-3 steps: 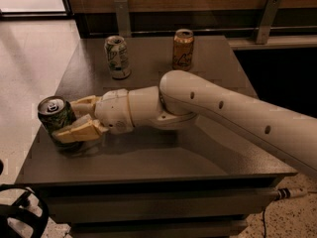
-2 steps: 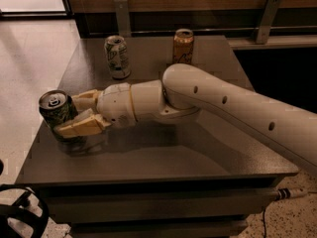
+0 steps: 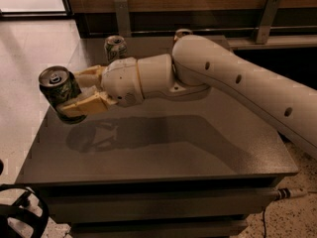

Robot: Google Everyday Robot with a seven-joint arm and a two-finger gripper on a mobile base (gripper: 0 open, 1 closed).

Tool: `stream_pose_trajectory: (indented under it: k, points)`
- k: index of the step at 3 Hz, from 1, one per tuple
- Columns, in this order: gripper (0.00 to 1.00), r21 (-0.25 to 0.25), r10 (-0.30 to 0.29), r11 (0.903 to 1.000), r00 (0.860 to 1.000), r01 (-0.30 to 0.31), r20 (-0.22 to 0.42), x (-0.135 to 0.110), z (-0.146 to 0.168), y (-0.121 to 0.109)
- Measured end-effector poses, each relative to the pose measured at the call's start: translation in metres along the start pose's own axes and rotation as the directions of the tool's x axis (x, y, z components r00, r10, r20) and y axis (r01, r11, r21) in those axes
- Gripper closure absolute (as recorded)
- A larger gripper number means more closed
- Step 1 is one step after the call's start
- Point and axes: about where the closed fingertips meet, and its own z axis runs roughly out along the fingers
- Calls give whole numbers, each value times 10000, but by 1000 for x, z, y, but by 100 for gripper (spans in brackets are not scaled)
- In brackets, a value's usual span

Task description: Pick green can

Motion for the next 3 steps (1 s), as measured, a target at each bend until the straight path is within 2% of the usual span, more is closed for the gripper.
stream_pose_trajectory:
  k: [2, 3]
  points:
    - [100, 237, -730, 9970, 9968, 737, -319, -40, -16, -5]
    - [100, 237, -742, 9969, 9967, 750, -320, -41, -16, -4]
